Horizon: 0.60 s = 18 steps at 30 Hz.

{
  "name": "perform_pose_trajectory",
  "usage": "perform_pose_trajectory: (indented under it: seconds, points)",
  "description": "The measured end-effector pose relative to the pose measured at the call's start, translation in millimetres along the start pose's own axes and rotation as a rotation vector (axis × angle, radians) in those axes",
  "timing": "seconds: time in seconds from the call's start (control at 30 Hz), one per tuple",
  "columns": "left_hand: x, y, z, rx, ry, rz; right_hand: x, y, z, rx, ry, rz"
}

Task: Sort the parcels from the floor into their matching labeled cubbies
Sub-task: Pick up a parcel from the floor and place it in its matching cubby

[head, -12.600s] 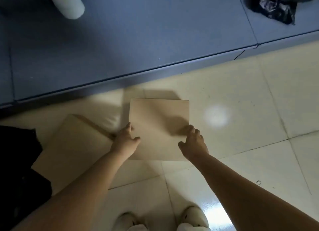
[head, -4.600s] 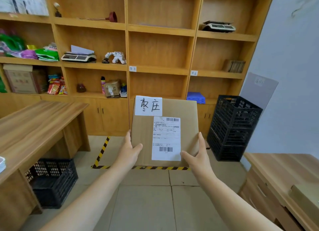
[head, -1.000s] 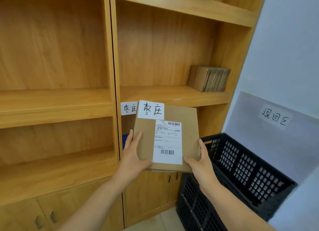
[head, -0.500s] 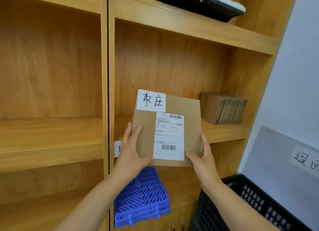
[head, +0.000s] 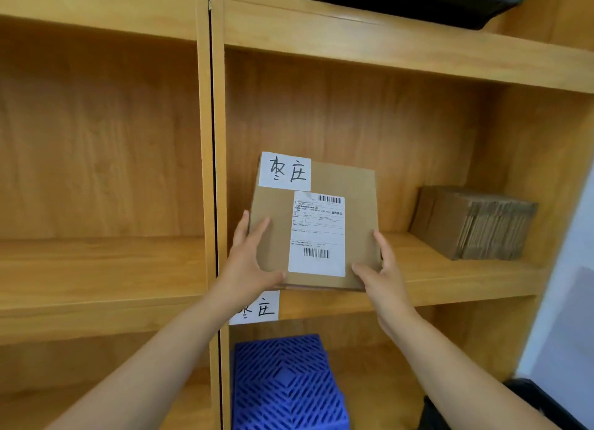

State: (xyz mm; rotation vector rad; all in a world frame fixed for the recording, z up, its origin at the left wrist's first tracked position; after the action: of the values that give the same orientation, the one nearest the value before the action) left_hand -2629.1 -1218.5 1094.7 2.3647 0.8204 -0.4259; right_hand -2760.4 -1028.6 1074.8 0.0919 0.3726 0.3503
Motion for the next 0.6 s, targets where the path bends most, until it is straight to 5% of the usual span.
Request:
perform_pose_trajectory:
  seconds: [0.4, 0.6]
  points:
    - [-42.0, -14.2, 27.7, -0.084, 0.133, -0.058, -78.5, -22.2, -26.3, 0.23, 0.059, 0.207]
    - [-54.1, -23.3, 36.3, -0.372, 0.124, -0.057, -103.1, -31.1, -38.0, 0.383, 0.095, 0.231]
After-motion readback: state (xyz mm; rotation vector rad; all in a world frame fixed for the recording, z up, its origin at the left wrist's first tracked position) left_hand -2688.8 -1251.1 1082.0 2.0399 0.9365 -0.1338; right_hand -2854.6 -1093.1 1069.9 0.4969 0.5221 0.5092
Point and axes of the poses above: each hand's wrist, its own x-axis away from the middle knuckle, its own y-axis out of the back of the hand, z = x × y, the point moved 6 cm from there along -x, towards the middle knuckle, and after that the axes turned 6 degrees about x, right-handed, at the moved point
